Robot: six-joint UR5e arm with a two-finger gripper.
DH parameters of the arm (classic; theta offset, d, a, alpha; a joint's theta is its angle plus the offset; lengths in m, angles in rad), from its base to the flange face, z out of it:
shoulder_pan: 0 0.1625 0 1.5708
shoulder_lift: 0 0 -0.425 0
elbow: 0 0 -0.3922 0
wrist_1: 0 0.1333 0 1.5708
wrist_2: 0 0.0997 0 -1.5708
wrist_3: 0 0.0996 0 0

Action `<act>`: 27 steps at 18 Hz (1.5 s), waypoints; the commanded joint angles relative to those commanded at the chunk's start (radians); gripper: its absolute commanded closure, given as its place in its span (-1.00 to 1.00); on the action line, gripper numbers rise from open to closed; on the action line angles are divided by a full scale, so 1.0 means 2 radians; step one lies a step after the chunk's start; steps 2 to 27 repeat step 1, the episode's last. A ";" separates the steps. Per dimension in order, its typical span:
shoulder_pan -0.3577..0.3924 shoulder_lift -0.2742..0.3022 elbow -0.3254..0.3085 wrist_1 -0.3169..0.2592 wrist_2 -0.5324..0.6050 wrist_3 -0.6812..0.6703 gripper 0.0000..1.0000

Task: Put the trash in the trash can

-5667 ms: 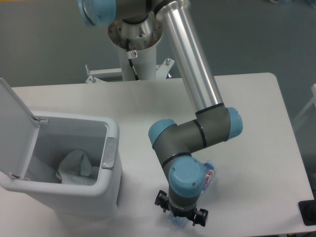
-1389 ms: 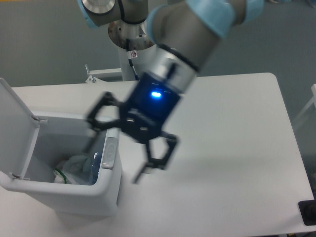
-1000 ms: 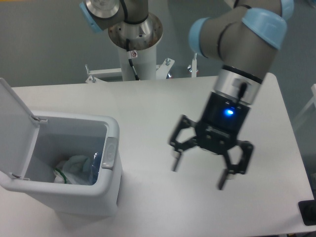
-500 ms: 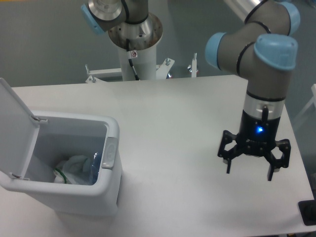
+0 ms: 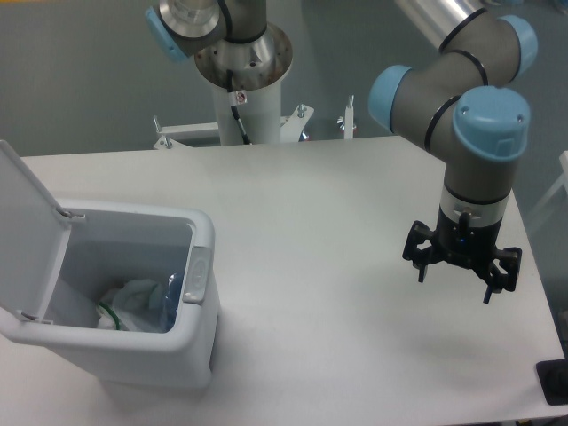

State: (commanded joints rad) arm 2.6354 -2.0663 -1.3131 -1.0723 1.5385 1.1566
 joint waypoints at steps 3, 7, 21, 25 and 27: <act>0.000 0.000 0.000 0.000 0.002 0.000 -1.00; 0.000 0.000 0.000 0.000 0.002 0.000 -1.00; 0.000 0.000 0.000 0.000 0.002 0.000 -1.00; 0.000 0.000 0.000 0.000 0.002 0.000 -1.00; 0.000 0.000 0.000 0.000 0.002 0.000 -1.00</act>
